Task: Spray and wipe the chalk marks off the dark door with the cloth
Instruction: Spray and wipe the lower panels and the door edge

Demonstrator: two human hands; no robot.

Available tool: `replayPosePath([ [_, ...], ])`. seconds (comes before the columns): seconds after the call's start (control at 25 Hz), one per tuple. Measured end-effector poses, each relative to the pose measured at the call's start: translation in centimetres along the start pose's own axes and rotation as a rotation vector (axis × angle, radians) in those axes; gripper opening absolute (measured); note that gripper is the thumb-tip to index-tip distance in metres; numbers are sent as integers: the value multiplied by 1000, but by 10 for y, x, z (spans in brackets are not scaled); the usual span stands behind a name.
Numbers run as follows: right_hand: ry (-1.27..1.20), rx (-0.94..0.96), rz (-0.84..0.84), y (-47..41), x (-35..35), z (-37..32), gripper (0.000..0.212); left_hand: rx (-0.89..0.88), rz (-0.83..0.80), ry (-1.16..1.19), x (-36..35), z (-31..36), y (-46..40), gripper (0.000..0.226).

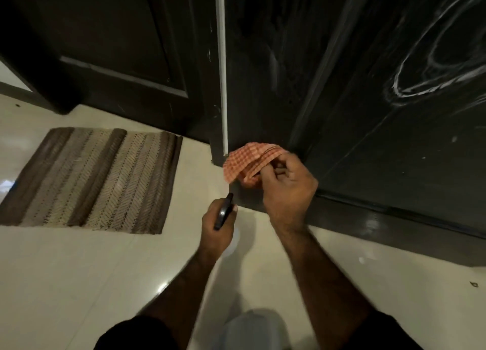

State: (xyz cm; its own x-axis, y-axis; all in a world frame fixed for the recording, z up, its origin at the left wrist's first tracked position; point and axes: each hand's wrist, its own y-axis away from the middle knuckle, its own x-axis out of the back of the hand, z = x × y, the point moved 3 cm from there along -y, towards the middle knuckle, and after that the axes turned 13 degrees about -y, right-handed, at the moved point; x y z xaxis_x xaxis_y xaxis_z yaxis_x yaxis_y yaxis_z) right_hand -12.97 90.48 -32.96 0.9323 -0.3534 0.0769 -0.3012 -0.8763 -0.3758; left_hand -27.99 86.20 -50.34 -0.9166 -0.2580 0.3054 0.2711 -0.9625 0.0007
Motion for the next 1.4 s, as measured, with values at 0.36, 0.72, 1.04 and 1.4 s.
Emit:
replayPosePath([
  [0.36, 1023, 1088, -560, -38, -4, 18, 67, 44, 24, 134, 40, 49, -1, 18],
  [0.72, 844, 1108, -580, -82, -15, -85, 52, 33, 12, 121, 95, 113, -2, 7],
  [1.04, 1062, 403, -1127, -16, 51, 15, 67, 30, 11, 60, 119, 151, 1, 7],
  [1.4, 798, 1070, -342, -96, -16, -155, 39, -26, 48, -34, 117, 239, -2, 10],
])
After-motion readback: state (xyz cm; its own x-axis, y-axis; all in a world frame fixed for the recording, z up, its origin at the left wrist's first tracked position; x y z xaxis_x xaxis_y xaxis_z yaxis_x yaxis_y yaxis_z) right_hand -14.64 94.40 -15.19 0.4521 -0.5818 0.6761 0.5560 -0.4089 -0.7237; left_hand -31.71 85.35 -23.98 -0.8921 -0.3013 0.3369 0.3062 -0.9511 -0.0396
